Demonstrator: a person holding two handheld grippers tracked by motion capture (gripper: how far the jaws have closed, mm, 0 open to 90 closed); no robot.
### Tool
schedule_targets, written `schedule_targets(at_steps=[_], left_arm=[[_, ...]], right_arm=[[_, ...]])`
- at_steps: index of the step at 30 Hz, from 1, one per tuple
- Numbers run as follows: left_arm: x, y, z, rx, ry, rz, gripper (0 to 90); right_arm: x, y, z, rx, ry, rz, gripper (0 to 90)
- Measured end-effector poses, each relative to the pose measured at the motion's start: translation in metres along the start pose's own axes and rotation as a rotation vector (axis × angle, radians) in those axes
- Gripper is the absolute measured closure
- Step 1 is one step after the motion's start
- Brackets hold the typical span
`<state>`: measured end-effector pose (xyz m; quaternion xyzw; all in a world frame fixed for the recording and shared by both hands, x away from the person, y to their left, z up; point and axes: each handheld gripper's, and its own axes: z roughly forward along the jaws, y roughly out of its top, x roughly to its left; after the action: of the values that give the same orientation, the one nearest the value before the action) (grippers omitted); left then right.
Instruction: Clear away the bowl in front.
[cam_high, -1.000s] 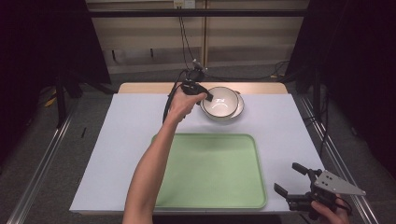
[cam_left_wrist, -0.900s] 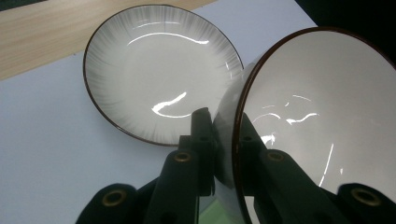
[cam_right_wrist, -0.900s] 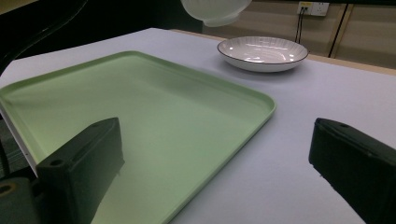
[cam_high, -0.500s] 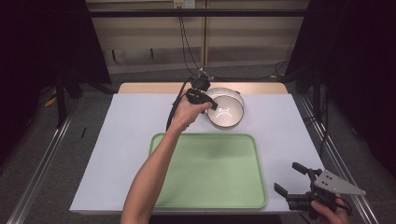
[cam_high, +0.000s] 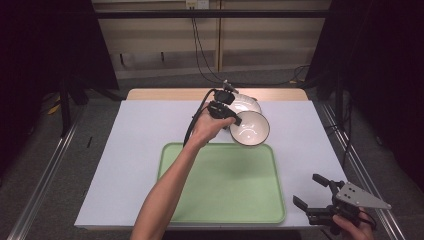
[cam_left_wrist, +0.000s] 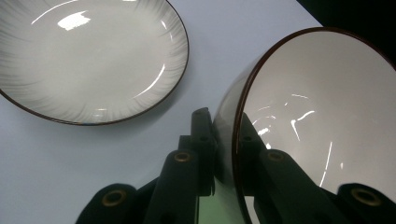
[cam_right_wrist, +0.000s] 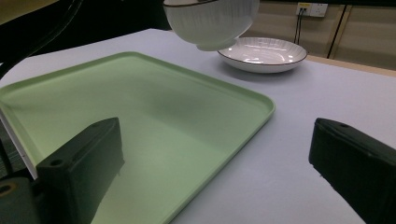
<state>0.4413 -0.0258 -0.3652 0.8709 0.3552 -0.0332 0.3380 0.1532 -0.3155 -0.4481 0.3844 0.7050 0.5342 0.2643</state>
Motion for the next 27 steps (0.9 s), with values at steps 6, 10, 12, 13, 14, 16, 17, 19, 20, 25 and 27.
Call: schedule_targets(at_steps=[6,10,12,13,14,16,17,19,20,25,27], left_arm=[[-0.007,-0.004,0.003,0.007,-0.015,0.004,82.5],[-0.012,-0.009,0.010,0.014,-0.019,0.003,82.5],[-0.015,-0.012,0.013,0.030,-0.022,0.007,82.5],[-0.016,-0.013,0.015,0.037,-0.026,0.013,82.5],[-0.017,-0.013,0.016,0.041,-0.028,0.012,82.5],[-0.017,-0.016,0.022,0.052,-0.034,0.007,82.5],[-0.017,-0.017,0.024,0.054,-0.029,0.006,82.5],[-0.019,-0.018,0.028,0.072,-0.029,0.013,82.5],[-0.019,-0.019,0.031,0.078,-0.029,0.016,82.5],[-0.025,-0.021,0.042,0.098,-0.047,0.023,82.5],[-0.026,-0.021,0.046,0.101,-0.063,0.020,82.5]], right_arm=[[0.001,0.000,0.001,0.004,0.010,-0.004,2.6],[0.000,0.000,0.000,0.007,0.006,-0.005,2.6],[0.001,0.000,0.000,0.004,0.002,-0.003,2.6],[0.001,0.000,0.000,0.003,0.005,-0.008,2.6],[0.001,0.000,0.000,0.002,0.005,-0.010,2.6],[0.001,0.000,0.001,0.000,0.004,-0.020,2.6],[0.001,0.000,0.001,-0.005,-0.001,-0.024,2.5],[0.002,-0.001,0.001,-0.012,0.004,-0.028,2.2],[0.001,-0.001,0.001,-0.016,-0.002,-0.034,2.2],[0.000,-0.001,0.001,-0.024,-0.009,-0.020,2.1],[0.001,-0.001,0.001,-0.028,-0.006,-0.023,2.1]])
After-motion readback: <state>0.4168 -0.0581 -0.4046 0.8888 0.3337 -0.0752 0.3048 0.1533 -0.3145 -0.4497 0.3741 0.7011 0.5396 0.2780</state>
